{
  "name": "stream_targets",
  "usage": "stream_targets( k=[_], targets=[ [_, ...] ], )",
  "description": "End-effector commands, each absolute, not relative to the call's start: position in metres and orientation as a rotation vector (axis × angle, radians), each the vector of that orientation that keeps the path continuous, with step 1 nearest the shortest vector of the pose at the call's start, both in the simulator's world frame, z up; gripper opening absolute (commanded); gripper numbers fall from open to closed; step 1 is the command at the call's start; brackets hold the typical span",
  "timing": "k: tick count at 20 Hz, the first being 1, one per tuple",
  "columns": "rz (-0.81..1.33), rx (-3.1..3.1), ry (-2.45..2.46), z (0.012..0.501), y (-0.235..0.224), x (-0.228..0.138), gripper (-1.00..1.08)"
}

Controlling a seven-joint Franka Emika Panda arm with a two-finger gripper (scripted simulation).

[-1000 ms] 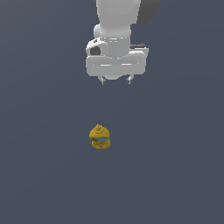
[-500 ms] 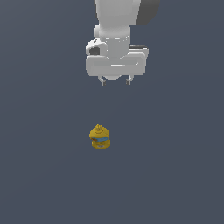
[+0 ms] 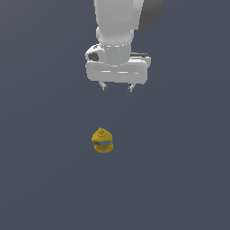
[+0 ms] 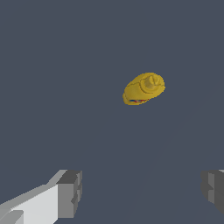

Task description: Pick up the object and move it to a goal position.

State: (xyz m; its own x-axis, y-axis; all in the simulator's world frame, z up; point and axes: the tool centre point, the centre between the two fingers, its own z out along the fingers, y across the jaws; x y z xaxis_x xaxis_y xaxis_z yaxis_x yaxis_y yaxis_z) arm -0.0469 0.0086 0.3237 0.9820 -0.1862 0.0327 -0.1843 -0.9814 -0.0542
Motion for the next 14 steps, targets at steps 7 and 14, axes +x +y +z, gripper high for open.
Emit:
stream_targets(
  k=[7, 14],
  targets=[
    [-0.039, -3.023, 0.634, 0.31, -0.001, -0.029, 1.0],
    [-0.023, -2.949, 0.926, 0.297, -0.01, -0.013, 1.0]
  ],
)
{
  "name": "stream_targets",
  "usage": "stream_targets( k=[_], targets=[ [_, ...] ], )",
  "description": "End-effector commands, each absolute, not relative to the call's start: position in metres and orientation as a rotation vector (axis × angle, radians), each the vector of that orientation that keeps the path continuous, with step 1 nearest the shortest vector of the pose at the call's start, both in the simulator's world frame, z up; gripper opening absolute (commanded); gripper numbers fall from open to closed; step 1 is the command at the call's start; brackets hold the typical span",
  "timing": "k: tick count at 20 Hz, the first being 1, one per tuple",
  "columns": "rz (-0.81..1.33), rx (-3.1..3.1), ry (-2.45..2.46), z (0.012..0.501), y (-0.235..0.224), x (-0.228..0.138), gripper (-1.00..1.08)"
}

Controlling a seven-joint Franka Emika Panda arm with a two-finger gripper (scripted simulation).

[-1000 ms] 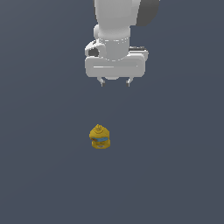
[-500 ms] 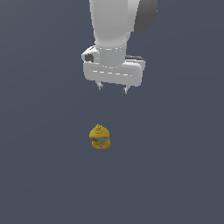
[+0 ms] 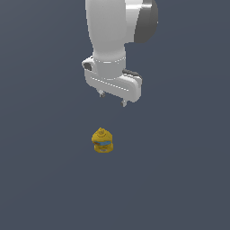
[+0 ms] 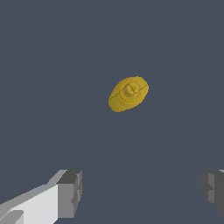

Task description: Pick up the object and move it to a goal position.

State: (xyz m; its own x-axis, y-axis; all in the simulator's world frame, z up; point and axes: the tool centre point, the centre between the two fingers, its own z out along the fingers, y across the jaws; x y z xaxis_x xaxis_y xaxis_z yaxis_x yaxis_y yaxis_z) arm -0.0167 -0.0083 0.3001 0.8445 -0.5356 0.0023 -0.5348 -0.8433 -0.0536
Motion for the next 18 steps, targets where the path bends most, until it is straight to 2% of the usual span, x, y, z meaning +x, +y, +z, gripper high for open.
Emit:
stream_targets(
  k=[1, 18],
  targets=[
    [-0.021, -2.937, 0.967, 0.295, -0.012, -0.011, 1.0],
    [0.003, -2.647, 1.635, 0.26, -0.035, 0.022, 1.0]
  ],
)
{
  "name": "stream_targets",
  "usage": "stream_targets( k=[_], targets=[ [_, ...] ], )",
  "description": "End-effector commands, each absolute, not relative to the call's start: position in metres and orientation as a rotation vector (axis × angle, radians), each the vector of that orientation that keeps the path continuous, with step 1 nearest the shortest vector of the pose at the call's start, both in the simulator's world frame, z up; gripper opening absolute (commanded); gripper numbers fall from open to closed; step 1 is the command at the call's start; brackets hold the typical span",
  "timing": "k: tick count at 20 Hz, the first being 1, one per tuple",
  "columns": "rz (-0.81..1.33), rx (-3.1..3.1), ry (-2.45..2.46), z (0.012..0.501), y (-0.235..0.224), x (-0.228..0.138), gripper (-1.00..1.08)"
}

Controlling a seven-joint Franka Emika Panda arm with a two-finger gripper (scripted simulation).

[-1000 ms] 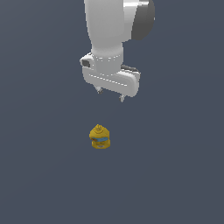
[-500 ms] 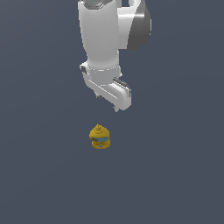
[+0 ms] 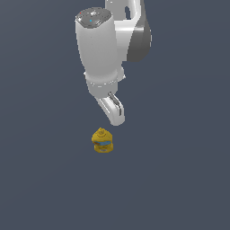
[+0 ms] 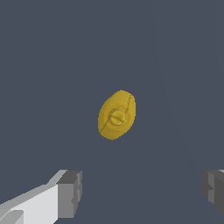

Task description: Pick up the object and move it to a goal position.

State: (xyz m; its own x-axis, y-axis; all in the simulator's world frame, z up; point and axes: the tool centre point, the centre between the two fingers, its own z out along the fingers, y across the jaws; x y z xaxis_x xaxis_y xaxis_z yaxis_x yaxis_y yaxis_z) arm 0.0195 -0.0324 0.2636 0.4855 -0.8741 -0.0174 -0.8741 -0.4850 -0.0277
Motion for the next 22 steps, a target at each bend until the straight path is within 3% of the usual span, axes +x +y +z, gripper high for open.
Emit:
stream_targets(
  k=[1, 22],
  targets=[
    [0.003, -2.625, 1.673, 0.258, -0.036, 0.024, 1.0],
    [0.001, -2.235, 2.206, 0.222, -0.058, 0.051, 1.0]
  ],
)
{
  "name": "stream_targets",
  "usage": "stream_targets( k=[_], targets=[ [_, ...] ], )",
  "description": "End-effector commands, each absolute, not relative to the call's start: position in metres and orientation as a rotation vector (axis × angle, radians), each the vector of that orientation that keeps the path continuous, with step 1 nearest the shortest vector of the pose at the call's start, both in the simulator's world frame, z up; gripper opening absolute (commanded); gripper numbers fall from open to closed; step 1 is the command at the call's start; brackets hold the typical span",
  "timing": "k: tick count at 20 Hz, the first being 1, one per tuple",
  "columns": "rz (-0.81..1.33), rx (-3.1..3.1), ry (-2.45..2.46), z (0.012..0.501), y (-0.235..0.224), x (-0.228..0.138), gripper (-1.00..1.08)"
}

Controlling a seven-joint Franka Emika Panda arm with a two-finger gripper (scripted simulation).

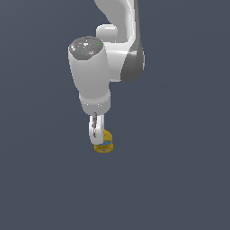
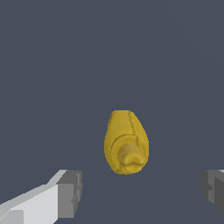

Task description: Pick up the object and move it to a goal position.

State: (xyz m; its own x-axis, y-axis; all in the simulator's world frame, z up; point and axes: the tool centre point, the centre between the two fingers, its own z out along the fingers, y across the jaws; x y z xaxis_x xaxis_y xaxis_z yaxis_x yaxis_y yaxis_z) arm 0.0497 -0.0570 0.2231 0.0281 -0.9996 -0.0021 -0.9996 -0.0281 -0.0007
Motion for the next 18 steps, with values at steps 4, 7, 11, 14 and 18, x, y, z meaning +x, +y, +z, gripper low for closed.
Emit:
stream_targets(
  k=[4, 7, 11, 14, 18],
  targets=[
    [0.0, -2.217, 2.225, 0.22, -0.059, 0.052, 1.0],
    [0.001, -2.221, 2.221, 0.22, -0.058, 0.051, 1.0],
    [0.0, -2.221, 2.222, 0.212, -0.058, 0.051, 1.0],
    [0.0, -2.219, 2.224, 0.198, -0.059, 0.051, 1.0],
    [0.0, -2.217, 2.226, 0.179, -0.059, 0.05, 1.0]
  ],
)
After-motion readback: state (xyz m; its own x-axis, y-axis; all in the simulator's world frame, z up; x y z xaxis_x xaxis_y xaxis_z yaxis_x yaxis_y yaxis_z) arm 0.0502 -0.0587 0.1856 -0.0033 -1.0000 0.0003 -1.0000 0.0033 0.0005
